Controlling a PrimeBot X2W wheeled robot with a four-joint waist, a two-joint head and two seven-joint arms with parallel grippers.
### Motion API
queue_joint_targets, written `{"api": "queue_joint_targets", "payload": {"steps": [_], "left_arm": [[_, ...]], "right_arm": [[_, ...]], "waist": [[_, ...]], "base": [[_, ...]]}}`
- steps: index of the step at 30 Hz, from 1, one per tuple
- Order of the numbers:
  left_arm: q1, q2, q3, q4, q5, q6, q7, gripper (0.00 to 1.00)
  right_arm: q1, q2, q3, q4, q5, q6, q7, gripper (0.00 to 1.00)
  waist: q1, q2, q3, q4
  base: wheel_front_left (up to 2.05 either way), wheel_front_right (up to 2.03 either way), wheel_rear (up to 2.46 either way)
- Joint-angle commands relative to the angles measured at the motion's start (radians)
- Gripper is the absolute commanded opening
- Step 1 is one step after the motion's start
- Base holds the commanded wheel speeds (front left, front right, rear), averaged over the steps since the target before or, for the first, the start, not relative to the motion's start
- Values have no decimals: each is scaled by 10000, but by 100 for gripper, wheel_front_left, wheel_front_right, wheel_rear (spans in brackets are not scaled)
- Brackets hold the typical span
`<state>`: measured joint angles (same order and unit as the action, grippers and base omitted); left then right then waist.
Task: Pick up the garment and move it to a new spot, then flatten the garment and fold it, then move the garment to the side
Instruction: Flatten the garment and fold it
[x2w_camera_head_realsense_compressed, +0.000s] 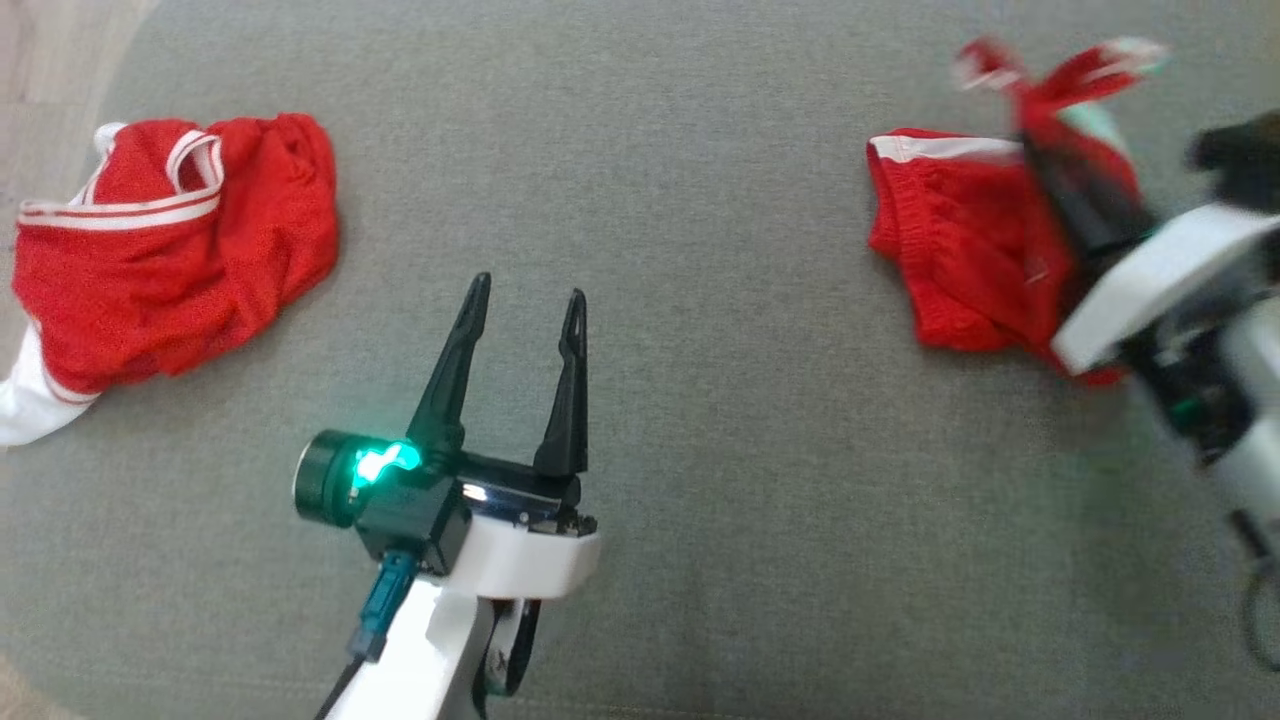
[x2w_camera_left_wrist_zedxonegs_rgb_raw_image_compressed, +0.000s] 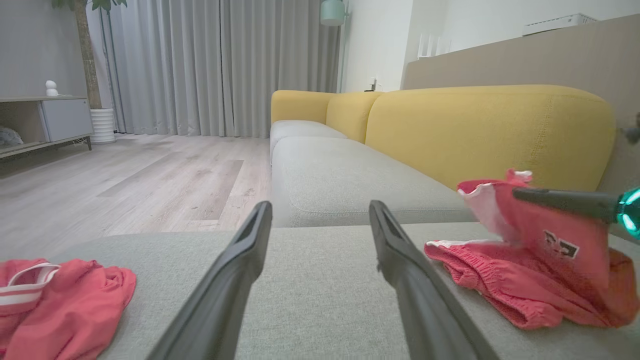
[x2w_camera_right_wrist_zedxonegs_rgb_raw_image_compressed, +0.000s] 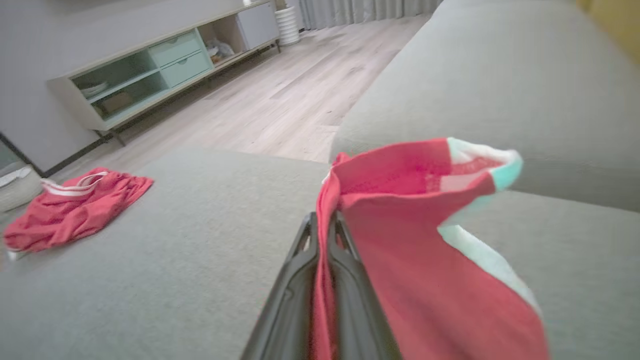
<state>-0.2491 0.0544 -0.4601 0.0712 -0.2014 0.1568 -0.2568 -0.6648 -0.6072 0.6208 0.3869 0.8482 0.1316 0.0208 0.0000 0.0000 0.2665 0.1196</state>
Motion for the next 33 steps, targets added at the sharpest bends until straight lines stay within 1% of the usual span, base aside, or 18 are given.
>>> {"api": "queue_joint_targets", "payload": {"steps": [1, 2, 5, 8, 12, 16, 18, 20, 23, 25, 26, 29, 31, 33], "left_arm": [[11, -23, 300, -295, -14, -50, -49, 100], [4, -27, 291, -285, -38, -53, -49, 100], [12, -34, 297, -292, -99, -10, -49, 100], [129, -37, 328, -299, -169, 39, -49, 100], [421, -39, 458, -238, -267, 83, -49, 100], [853, -40, 704, -113, -308, 82, -49, 100], [1143, -40, 871, 14, -330, 47, -49, 100], [1431, -40, 1043, 207, -371, -14, -49, 100], [1836, -35, 1308, 517, -394, -128, -49, 100], [2149, -12, 1541, 671, -351, -120, -49, 100], [2421, -13, 1765, 727, -323, -139, -49, 100], [2769, -17, 2025, 852, -215, -167, -49, 100], [2918, -22, 2168, 906, -238, -190, -49, 100], [3009, -27, 2300, 947, -180, -141, -49, 100]], "right_arm": [[206, 143, 185, -361, -79, -9, 124, 42], [255, 344, 229, -385, -135, -9, 116, 100], [538, 807, 166, -464, -315, -9, -200, 100], [1025, 1069, -342, -500, -415, -9, -883, 100], [1992, 1216, -1134, -524, -511, -9, -1931, 100], [3117, 1387, -1925, -517, -1033, -9, -2664, 100], [3710, 1531, -2388, -599, -1524, -9, -2791, 100], [4282, 1782, -3168, -936, -2248, -9, -2815, 100], [5385, 2473, -4360, -1581, -3450, -9, -2821, 100], [6072, 2881, -4722, -1939, -4283, -9, -2822, 100], [6627, 3223, -4859, -2250, -4965, -9, -2823, 100], [7188, 3706, -5111, -2653, -5773, -9, -2824, 100], [7437, 4023, -5294, -2841, -6083, -9, -2824, 100], [7626, 4206, -5293, -2866, -6300, -9, -2824, 100]], "waist": [[0, 0, -7, 89], [0, 0, -11, 142], [0, 0, -78, 242], [0, 0, -251, 211], [0, 0, -663, 6], [0, 0, -1273, -307], [0, 0, -1599, -495], [0, 0, -1868, -655], [0, 0, -2320, -862], [0, 0, -2601, -1021], [0, 0, -2774, -1133], [0, 0, -2958, -1239], [0, 0, -3056, -1270], [0, 0, -3130, -1288]], "base": [[0, 0, 0], [0, 0, 0], [0, 0, 0], [0, 0, 0], [0, 0, 0], [0, 0, 0], [0, 0, 0], [0, 0, 0], [0, 0, 0], [0, 0, 0], [0, 0, 0], [0, 0, 0], [0, 0, 0], [0, 0, 0]]}}
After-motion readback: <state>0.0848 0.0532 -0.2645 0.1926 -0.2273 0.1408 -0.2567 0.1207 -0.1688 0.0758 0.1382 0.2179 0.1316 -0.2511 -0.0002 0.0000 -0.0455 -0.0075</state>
